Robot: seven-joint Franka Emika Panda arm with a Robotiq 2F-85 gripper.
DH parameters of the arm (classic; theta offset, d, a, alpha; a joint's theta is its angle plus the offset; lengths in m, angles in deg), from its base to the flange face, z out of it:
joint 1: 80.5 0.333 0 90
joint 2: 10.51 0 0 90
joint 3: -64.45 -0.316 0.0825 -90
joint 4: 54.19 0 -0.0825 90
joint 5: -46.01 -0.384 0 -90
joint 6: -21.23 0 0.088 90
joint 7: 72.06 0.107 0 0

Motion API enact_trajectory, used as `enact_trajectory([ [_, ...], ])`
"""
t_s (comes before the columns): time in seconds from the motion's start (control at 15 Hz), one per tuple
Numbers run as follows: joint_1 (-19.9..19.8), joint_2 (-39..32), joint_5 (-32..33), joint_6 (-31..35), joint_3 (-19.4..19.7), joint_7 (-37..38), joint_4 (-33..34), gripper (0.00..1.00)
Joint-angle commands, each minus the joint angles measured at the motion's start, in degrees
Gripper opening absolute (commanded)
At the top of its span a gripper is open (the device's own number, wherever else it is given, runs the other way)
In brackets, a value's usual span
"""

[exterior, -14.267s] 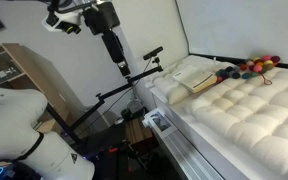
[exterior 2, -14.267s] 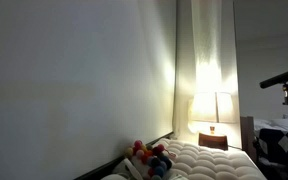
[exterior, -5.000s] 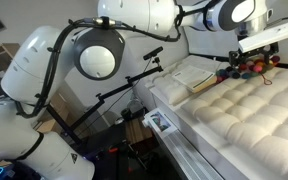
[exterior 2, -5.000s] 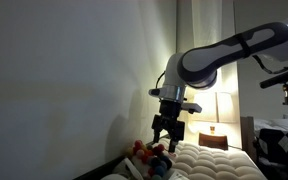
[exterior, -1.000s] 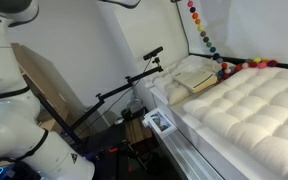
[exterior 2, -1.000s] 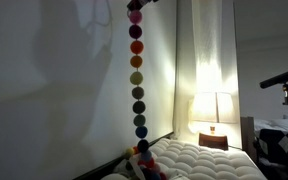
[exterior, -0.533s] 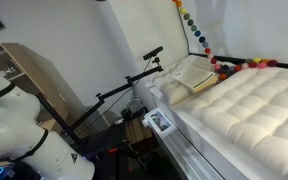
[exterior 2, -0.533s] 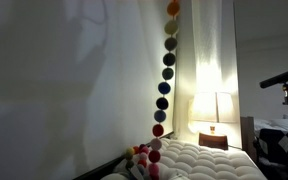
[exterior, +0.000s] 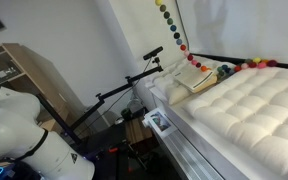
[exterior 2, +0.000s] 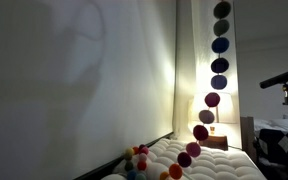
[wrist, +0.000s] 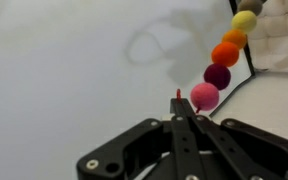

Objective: Put the colorful object in between the two cushions.

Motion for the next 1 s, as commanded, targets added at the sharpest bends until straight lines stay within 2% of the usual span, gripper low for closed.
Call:
enact_trajectory([
  [0.0,-0.5,0.1,-0.2,0.0,-0.4,0.0,-0.3,0.01],
  [0.4,-0.3,-0.3,-1.0,0.8,0.0,0.1,-0.5,0.00],
  [0.67,-1.6,-1.1,1.0,0.5,-0.8,0.3,3.1,0.00],
  [0.93,-1.2,-2.5,0.9,1.0,-1.6,0.0,9.0,0.00],
])
